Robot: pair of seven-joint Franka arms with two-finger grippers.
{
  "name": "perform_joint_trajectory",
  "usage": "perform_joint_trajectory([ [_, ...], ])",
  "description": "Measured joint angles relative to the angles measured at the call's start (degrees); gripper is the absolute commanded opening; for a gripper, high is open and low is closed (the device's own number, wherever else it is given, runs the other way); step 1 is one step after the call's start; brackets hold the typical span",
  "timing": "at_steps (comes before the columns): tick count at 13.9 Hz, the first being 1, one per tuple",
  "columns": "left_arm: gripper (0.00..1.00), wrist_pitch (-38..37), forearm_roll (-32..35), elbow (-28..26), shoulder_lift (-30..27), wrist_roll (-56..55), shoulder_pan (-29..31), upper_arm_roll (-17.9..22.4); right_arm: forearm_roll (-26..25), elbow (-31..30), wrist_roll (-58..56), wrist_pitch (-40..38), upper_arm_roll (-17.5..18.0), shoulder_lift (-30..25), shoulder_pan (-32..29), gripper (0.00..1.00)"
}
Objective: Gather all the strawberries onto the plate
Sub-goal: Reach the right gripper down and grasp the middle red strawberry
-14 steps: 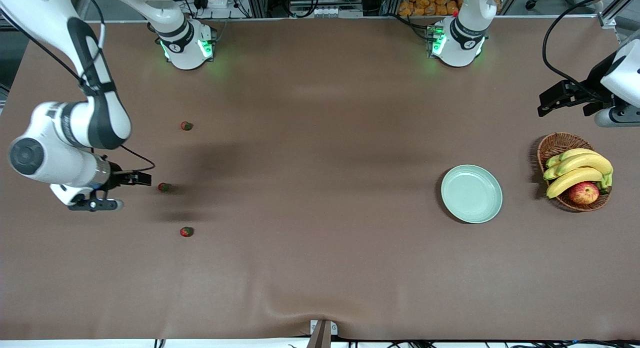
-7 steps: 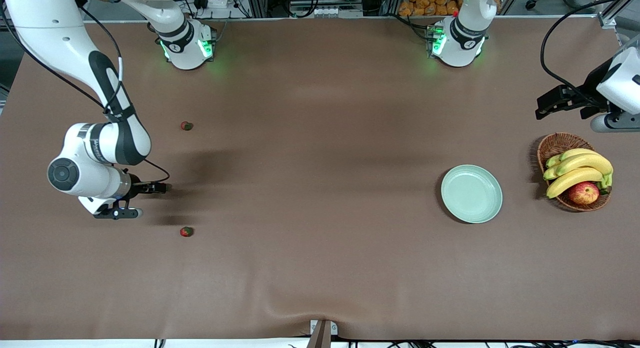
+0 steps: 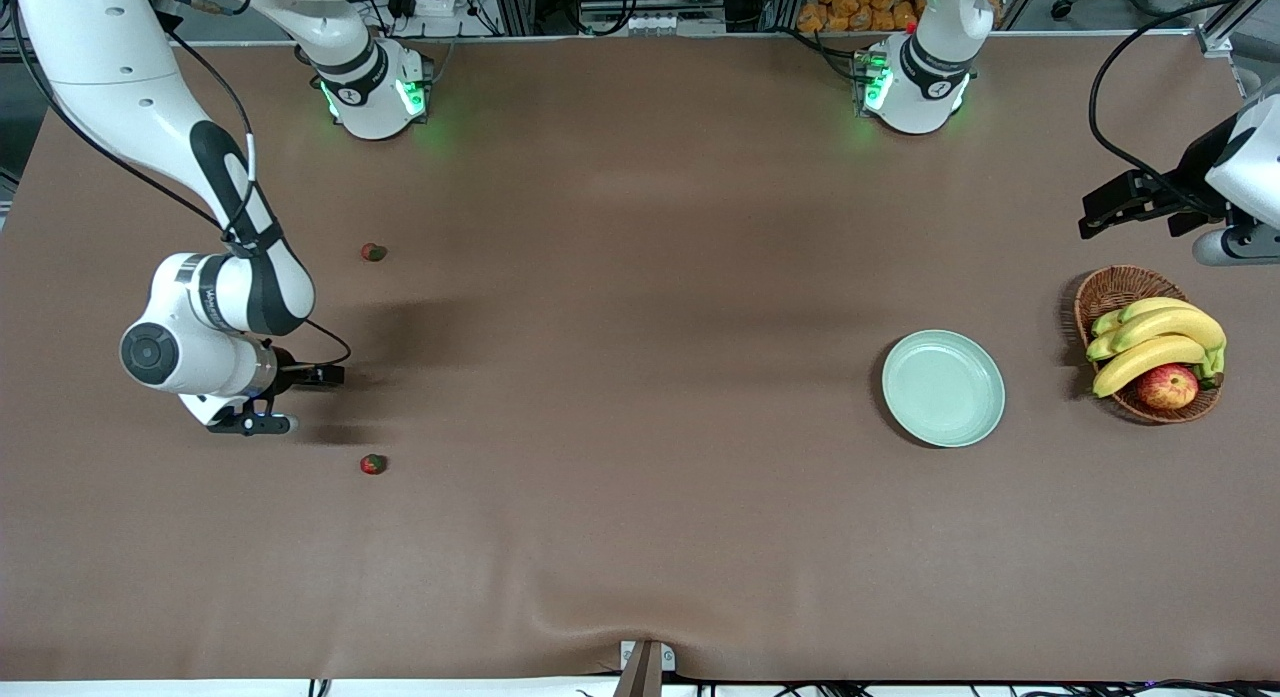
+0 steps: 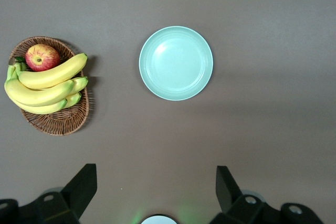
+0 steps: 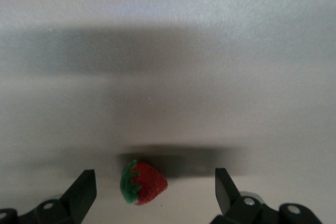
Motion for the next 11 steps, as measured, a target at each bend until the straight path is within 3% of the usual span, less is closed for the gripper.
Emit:
perform_joint_trajectory([
  [3,1.0,0.0,0.0,0.1,-0.2,0.0,0.0,0.0,0.0,-2.2,0.1,2.2,0.0,0.0,0.0,1.0],
  [4,1.0,0.0,0.0,0.1,-0.3,0.0,0.0,0.0,0.1,-2.3,0.1,2.2,0.0,0.0,0.0,0.85],
  [6,1.0,0.0,0.0,0.2,-0.5,0.0,0.1,0.0,0.1,-2.2,0.2,2.2,0.0,0.0,0.0,0.27],
  [7,1.0,0.0,0.0,0.2,-0.6,0.0,0.2,0.0,0.1,-2.2,0.2,2.1,0.1,0.0,0.0,0.1],
  [8,1.0,0.0,0.0,0.2,-0.6,0.0,0.2,0.0,0.1,-2.2,0.2,1.9,0.1,-0.2,0.1,0.0],
  [11,1.0,0.0,0.0,0.3,-0.8,0.0,0.2,0.0,0.1,-2.2,0.3,1.4,0.0,-0.8,0.1,0.0],
])
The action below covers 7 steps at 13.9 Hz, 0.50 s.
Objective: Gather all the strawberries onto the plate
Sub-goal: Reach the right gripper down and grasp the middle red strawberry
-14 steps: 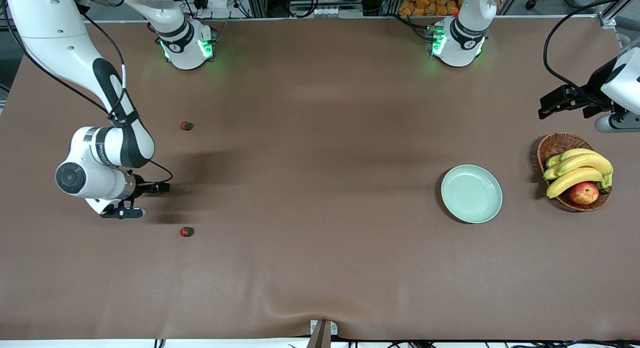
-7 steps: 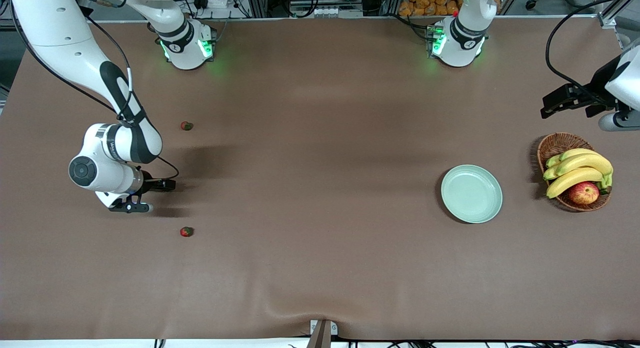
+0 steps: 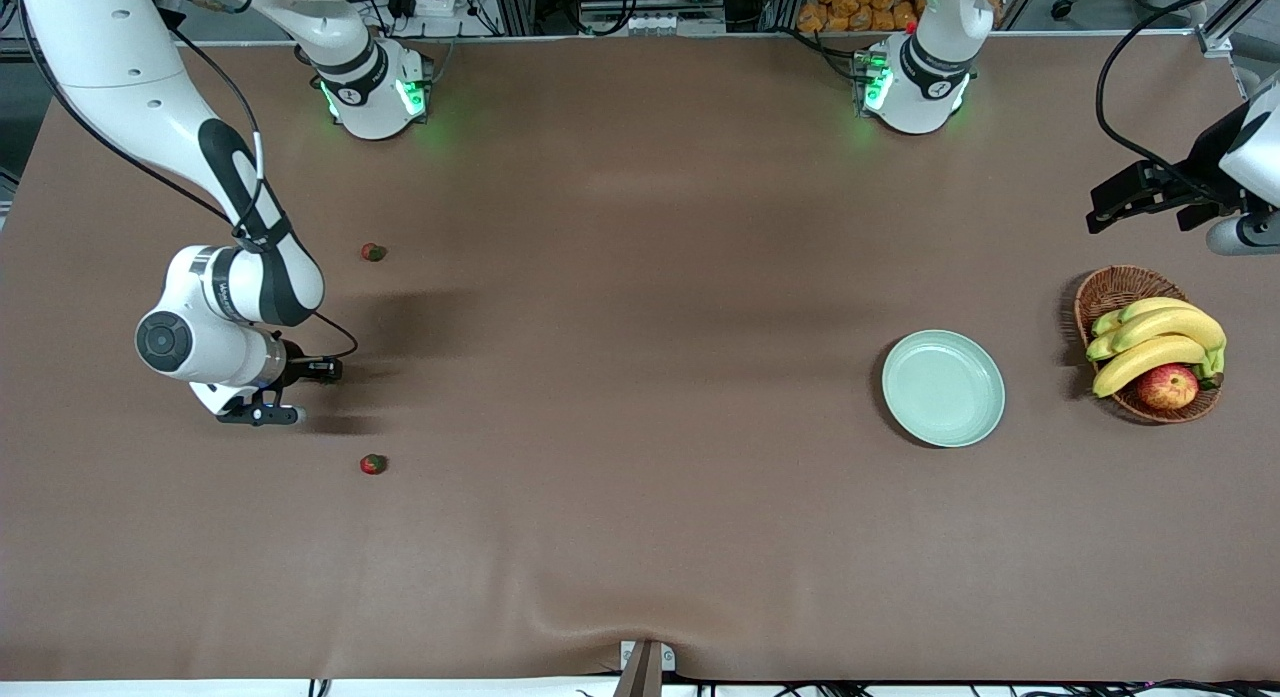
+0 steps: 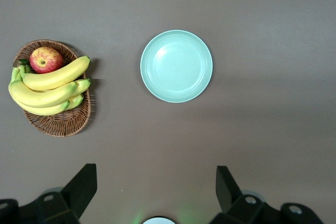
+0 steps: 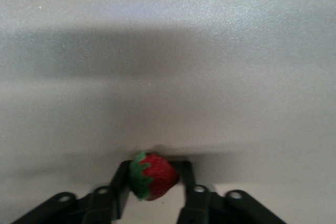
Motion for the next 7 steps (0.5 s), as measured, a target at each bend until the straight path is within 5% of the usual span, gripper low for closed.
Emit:
perform_joint_trajectory([
  [7,1.0,-0.1,0.0,0.0,-0.2,0.0,0.0,0.0,0.0,1.0,0.0,-2.3,0.5,-3.3,2.0,0.0],
])
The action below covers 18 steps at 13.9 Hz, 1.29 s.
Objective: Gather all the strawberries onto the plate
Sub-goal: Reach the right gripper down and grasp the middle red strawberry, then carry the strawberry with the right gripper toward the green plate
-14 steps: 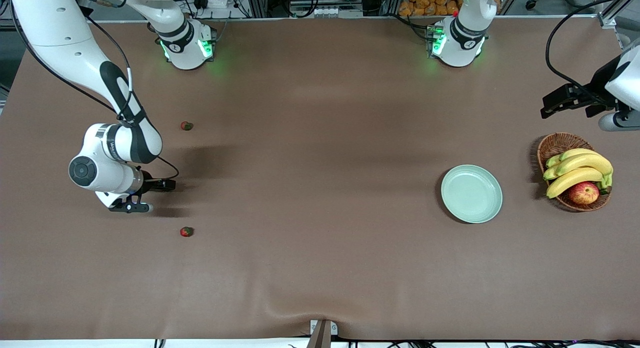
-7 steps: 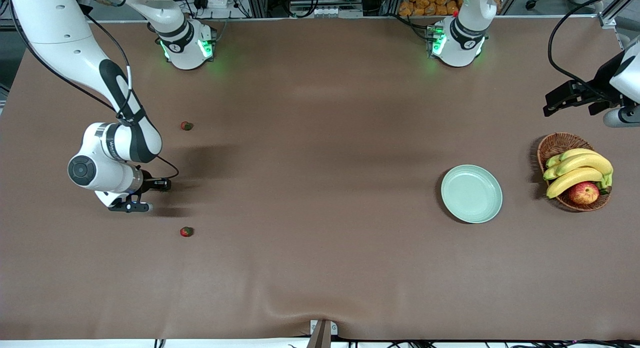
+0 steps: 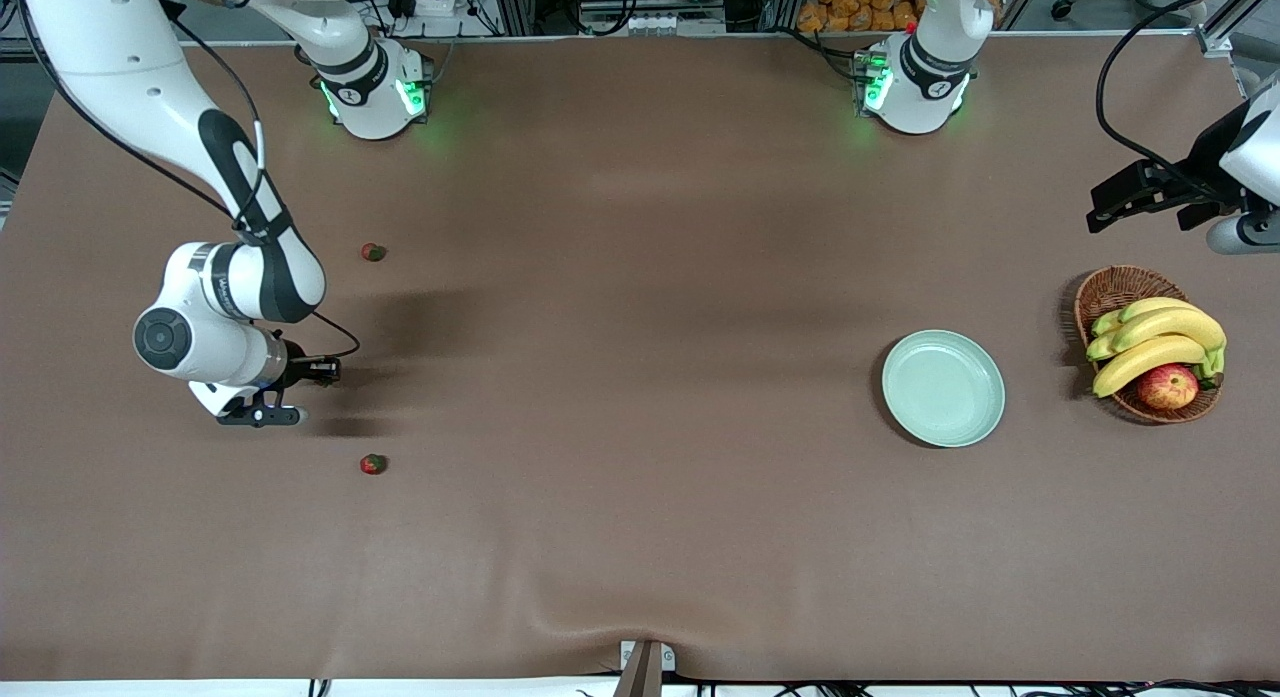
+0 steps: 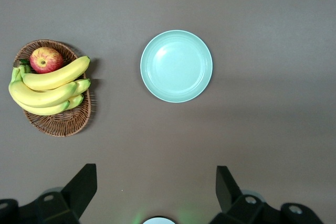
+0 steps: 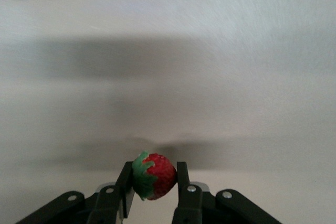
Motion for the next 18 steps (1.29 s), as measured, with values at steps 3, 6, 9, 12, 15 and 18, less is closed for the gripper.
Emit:
perform_joint_trajectory([
  [3,1.0,-0.1,0.0,0.0,-0.3,0.0,0.0,0.0,0.0,3.8,-0.1,-5.0,0.3,-4.0,4.7,0.0],
  [6,1.0,-0.1,0.0,0.0,-0.4,0.0,-0.1,-0.1,0.1,9.2,0.0,-8.2,0.6,-5.0,12.7,0.0],
  [9,1.0,-0.1,0.0,0.0,-0.4,0.0,-0.1,-0.1,1.4,12.1,0.2,-8.5,0.7,-4.9,20.6,0.0],
  [12,1.0,-0.2,0.0,0.0,-0.4,0.0,-0.1,-0.1,6.9,16.5,0.2,-8.5,0.7,-3.2,27.3,0.0],
  [15,1.0,-0.3,0.0,0.0,-0.4,0.0,-0.1,-0.1,11.1,22.9,0.2,-8.4,0.7,1.8,31.7,0.0],
  [18,1.0,-0.3,0.0,0.0,-0.4,0.0,0.0,-0.1,11.9,31.0,1.1,-7.8,0.7,9.6,36.7,0.0],
])
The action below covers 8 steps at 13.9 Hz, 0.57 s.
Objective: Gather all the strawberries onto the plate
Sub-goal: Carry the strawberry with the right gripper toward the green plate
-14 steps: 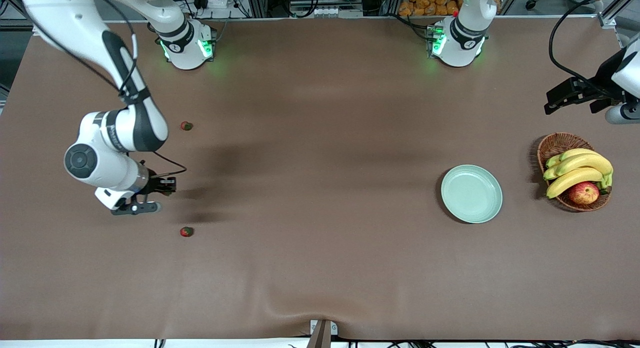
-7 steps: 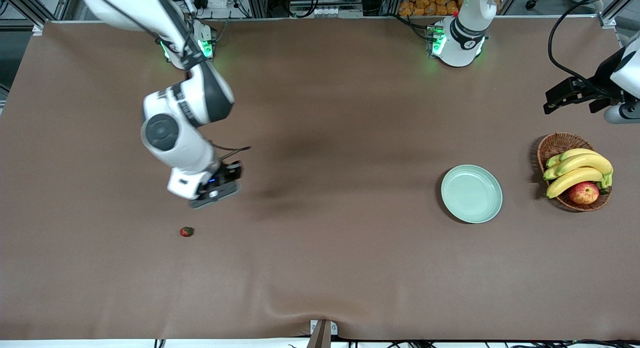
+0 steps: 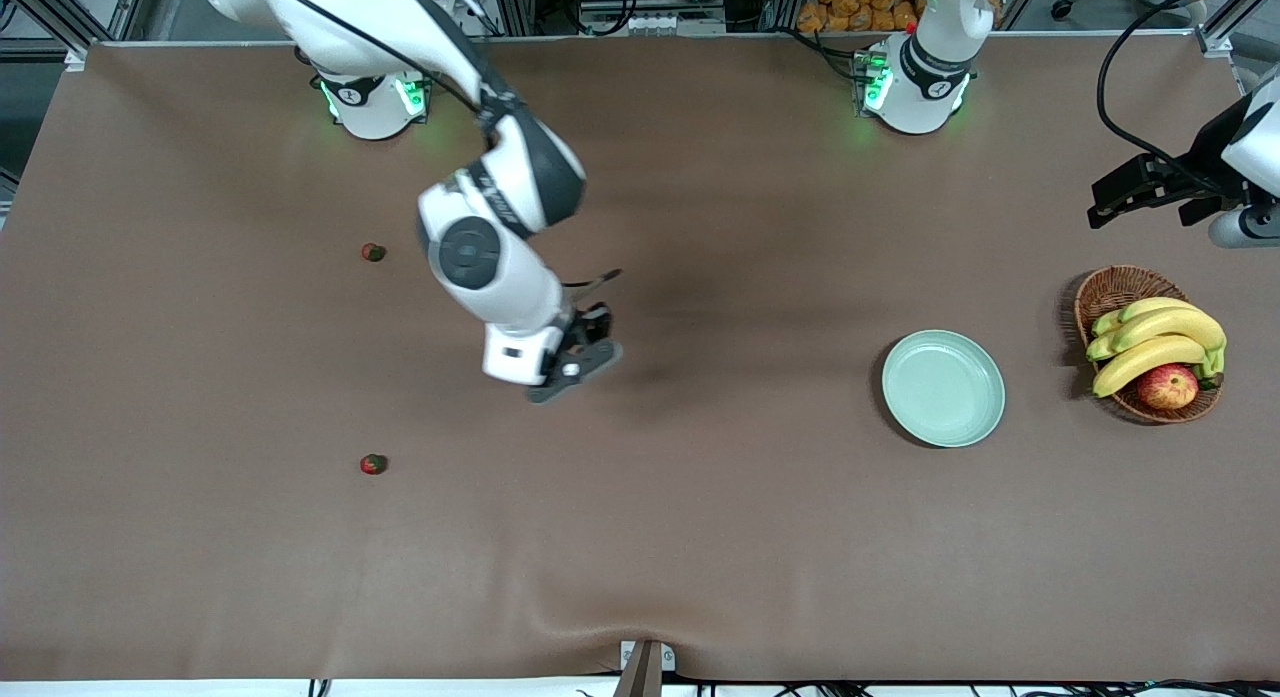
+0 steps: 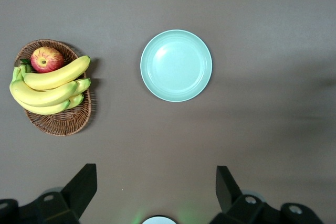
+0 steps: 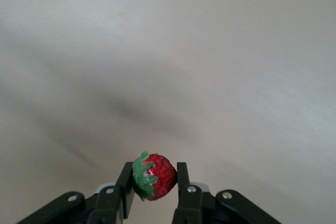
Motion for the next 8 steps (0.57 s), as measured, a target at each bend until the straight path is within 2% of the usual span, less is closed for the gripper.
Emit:
perform_joint_trajectory([
  [3,1.0,0.0,0.0,0.0,0.0,0.0,0.0,0.0,0.1,7.2,1.0,1.4,0.0,6.9,5.2,0.0],
  [8,1.0,0.0,0.0,0.0,0.0,0.0,0.0,0.0,0.1,15.0,1.1,6.3,-0.1,15.3,10.9,0.0],
])
